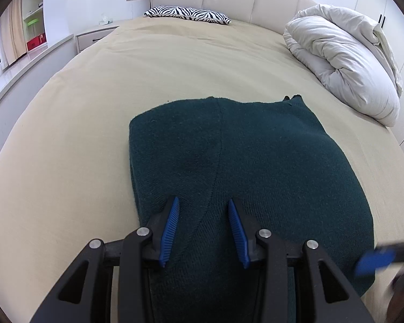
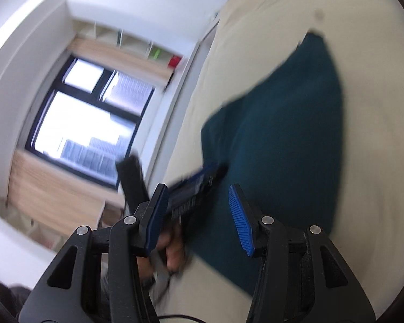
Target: Fold small clothes
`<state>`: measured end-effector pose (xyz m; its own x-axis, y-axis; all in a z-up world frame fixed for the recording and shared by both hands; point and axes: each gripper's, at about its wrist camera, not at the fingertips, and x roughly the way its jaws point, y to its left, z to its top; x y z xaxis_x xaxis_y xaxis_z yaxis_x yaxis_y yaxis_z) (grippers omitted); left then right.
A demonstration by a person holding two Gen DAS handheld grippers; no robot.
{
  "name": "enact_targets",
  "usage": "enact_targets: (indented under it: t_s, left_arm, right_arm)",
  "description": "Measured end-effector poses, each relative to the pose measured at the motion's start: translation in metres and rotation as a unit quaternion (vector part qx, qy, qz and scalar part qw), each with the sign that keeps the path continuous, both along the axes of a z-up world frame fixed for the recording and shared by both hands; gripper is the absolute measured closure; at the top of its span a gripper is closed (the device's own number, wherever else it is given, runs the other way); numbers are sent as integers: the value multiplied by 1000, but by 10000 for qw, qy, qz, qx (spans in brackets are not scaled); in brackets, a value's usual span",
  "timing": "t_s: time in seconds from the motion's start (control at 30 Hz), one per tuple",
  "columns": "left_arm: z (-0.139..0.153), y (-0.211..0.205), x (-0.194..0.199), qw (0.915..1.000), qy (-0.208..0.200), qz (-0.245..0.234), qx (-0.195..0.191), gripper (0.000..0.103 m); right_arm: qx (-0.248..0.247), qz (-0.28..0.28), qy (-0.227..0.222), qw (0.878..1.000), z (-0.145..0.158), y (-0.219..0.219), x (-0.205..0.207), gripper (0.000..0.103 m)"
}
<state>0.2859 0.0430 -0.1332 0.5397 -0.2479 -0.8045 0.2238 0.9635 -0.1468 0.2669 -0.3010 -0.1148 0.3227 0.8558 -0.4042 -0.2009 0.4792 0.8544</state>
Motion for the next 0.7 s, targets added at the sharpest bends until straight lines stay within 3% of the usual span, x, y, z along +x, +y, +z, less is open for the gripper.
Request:
enact_targets:
  t_s: [0.1, 0.27, 0.4, 0.5, 0.63, 0.7]
  left_arm:
    - [0, 0, 0, 10000, -19, -28, 11, 61]
    - [-1, 1, 0, 10000, -61, -37, 9, 61]
    - [-1, 3, -1, 10000, -80, -51, -27, 61]
    - [2, 12, -1, 9996, -24, -26, -282, 62]
    - [19, 41, -17, 9959, 69, 99, -900, 61]
    - [28, 63, -29, 9935, -48, 350, -1082, 52]
  right_arm:
    - [-572, 380, 231, 9974, -29, 29, -21, 59]
    - [-148, 124, 369, 9991, -48, 9, -45, 59]
    - [-144, 43, 490, 9987, -51, -12, -73, 59]
    - [-304, -104, 503, 9982, -52, -15, -100, 57]
    - [-275, -541, 410, 9973, -40, -42, -111, 56]
    - [-342, -777, 261, 9960, -34, -50, -112, 49]
